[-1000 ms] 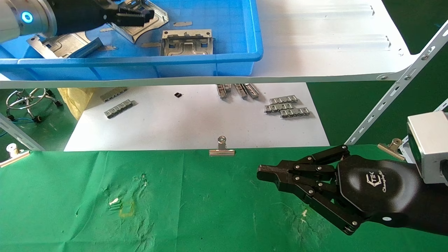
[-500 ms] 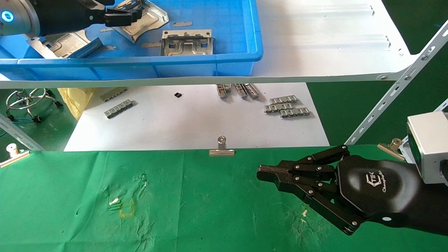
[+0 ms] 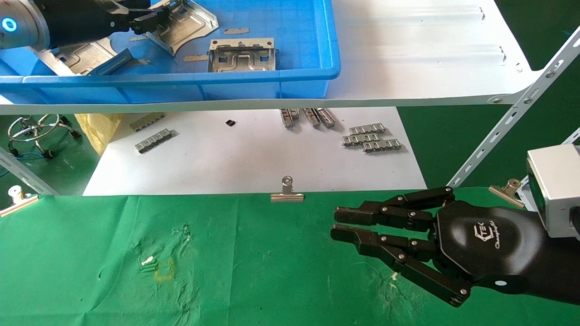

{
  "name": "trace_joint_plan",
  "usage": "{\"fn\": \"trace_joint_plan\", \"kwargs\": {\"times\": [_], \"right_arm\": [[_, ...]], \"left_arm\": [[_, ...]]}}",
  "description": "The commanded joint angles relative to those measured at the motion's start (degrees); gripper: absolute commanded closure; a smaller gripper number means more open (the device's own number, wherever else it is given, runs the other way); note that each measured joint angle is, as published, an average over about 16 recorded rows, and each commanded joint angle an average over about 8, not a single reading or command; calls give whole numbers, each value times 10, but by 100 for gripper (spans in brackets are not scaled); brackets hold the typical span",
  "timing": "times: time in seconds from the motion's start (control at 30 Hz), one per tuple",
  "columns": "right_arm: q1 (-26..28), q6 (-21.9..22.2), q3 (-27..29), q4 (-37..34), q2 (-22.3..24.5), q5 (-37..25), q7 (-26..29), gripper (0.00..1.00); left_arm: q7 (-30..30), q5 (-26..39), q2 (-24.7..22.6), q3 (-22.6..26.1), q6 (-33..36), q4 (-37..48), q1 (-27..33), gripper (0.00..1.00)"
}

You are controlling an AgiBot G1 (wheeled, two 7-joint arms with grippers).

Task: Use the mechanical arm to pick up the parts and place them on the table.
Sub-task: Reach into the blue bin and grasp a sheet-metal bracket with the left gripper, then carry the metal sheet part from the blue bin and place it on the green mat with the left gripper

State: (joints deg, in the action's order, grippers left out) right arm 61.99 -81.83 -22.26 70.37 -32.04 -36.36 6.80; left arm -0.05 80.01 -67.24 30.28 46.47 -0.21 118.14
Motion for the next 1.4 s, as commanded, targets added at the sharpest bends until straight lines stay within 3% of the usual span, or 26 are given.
{"fn": "trace_joint_plan", "kwargs": {"times": [0.03, 0.23, 0.4, 0.53, 0.8, 0.93, 1.07, 1.27, 1.4], "right_arm": [[0, 0, 0, 0, 0, 0, 0, 0], [0, 0, 0, 0, 0, 0, 0, 0], [0, 0, 0, 0, 0, 0, 0, 0], [0, 0, 0, 0, 0, 0, 0, 0], [0, 0, 0, 0, 0, 0, 0, 0], [0, 0, 0, 0, 0, 0, 0, 0], [0, 0, 0, 0, 0, 0, 0, 0], [0, 0, 0, 0, 0, 0, 0, 0], [0, 0, 0, 0, 0, 0, 0, 0]], "left_arm": [[1, 1, -1, 0, -6, 0, 0, 100], [3, -6, -1, -4, 0, -4, 4, 100], [16, -20, 10, -14, 50, -20, 17, 100], [40, -37, 27, -24, 137, -39, 27, 100], [122, -52, 51, -24, 382, -80, 17, 100], [163, -63, 56, -14, 448, -119, 1, 100], [183, -112, 85, 11, 460, -212, -36, 100], [193, -227, 187, 94, 458, -415, -119, 100], [228, -241, 242, 158, 449, -467, -155, 100]]}}
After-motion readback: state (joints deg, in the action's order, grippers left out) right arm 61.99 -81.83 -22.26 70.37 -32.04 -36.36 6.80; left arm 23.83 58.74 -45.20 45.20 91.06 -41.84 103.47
